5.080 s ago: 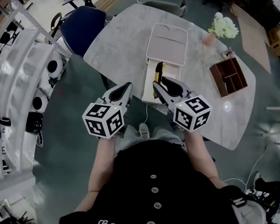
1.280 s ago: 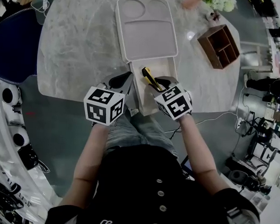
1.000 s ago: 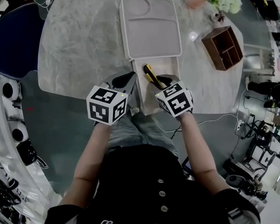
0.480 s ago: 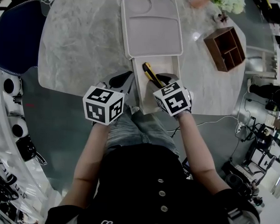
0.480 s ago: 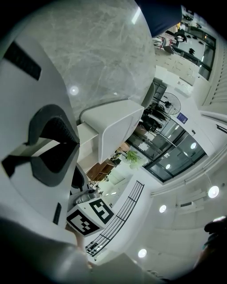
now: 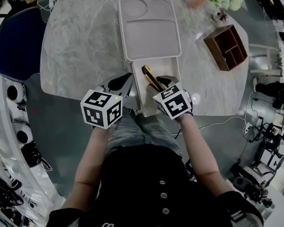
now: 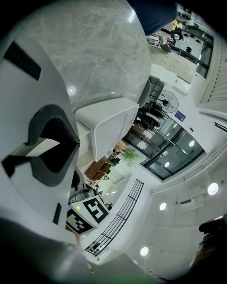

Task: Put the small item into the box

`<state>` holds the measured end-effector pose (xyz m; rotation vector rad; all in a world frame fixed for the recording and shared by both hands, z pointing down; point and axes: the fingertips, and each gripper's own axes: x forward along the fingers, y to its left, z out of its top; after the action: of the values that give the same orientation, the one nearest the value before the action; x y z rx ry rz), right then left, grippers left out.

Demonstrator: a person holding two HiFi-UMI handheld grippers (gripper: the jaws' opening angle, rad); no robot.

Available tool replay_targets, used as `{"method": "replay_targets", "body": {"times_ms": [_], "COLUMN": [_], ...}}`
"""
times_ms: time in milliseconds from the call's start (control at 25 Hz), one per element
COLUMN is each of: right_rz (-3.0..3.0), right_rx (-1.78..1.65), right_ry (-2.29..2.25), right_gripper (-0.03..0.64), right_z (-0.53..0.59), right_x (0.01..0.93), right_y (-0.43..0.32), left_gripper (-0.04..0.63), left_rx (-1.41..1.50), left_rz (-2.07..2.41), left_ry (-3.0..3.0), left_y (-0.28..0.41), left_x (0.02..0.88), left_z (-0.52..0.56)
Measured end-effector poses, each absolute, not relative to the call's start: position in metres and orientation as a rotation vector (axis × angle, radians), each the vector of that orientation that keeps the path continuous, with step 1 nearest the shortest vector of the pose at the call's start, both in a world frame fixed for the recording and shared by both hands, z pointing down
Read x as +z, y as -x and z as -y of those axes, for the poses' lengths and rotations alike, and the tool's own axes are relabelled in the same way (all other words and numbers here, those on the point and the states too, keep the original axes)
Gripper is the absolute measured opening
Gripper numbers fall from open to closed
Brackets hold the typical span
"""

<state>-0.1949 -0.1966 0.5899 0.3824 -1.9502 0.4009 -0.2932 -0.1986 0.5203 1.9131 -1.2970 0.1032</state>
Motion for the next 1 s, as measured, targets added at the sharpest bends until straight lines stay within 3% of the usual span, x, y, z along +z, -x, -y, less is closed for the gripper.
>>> {"method": "replay_targets", "body": {"times_ms": [1000], "right_rz": [2.446], "right_rx": [0.471], "right_ry": [-0.876], "right_gripper": [0.192], "right_z": [0.272], "right_x": [0.458], "right_y": [0.21], "left_gripper": [0.018], "left_rx": [0.196], "left_rz": [1.288], "left_ry": [-2.128], "left_y": [0.272], "left_x": [0.449], "left_z": [0.248]}}
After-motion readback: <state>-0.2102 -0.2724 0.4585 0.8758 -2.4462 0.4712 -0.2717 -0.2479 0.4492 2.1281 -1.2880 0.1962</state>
